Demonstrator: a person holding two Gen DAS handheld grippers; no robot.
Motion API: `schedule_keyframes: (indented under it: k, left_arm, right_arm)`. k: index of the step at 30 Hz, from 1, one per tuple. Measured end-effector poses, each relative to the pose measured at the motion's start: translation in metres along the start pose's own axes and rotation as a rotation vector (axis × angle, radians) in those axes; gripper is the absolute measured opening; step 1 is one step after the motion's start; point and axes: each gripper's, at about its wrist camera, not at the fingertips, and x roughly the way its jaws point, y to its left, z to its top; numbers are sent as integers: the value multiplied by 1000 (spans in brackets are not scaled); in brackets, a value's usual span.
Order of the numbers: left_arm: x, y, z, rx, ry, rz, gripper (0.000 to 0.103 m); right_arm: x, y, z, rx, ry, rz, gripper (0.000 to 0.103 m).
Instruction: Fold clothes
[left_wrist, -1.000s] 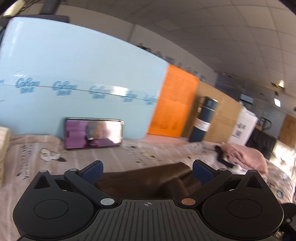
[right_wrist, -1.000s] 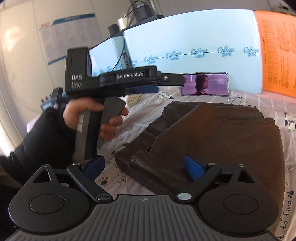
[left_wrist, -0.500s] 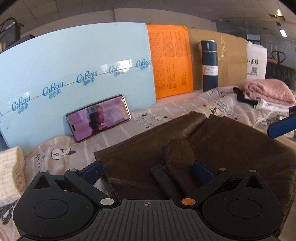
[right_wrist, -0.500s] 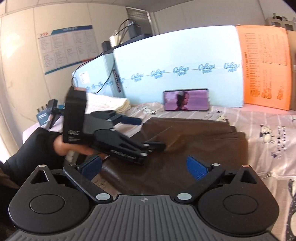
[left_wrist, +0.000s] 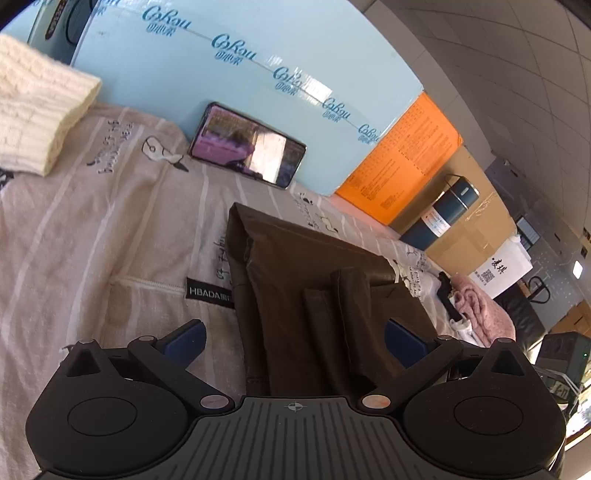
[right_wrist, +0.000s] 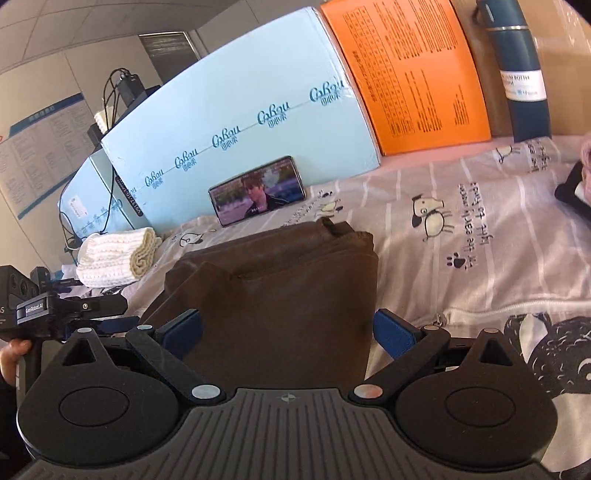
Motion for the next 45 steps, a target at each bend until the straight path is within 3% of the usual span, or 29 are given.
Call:
schedule_keyframes:
  k: [5, 10, 17, 22, 25, 27, 29, 31, 38, 41, 45]
  left_arm:
    - [5, 5, -2, -42, 12, -13, 103]
    - [11, 18, -2, -172, 48, -172, 103]
    - [26, -3, -13, -87, 88, -284, 103]
    - [26, -7, -19, -66, 46, -358, 103]
    - [24, -9, -20, -41, 15, -372, 103]
    - [27, -15, -22, 14, 6, -299, 99]
    - [34, -23, -25, 94, -1, -195, 68]
    - [37, -25, -27, 136, -18, -148, 57]
    - [23, -20, -23, 111, -73, -173, 34]
    - [10, -18, -21, 91, -111, -199, 32]
    - [-10, -12, -18, 44, -154, -168, 32]
  right_arm:
    - [13, -13, 5, 115, 100, 56, 99]
    - [26, -21, 14, 207, 178, 126, 100]
    - [34, -19, 14, 219, 195, 195, 102]
    - [35, -21, 8, 231, 189, 283, 99]
    - [33, -20, 4, 220, 166, 279, 91]
    - [33, -21, 2, 218, 149, 264, 76]
    - [35, -25, -2, 228, 141, 247, 51]
    - [36, -27, -4, 206, 124, 233, 42]
    - [35, -22, -7, 158, 80, 230, 40]
    - [29, -8, -8, 205, 56, 237, 37]
    - [21, 23, -9, 279, 20, 254, 37]
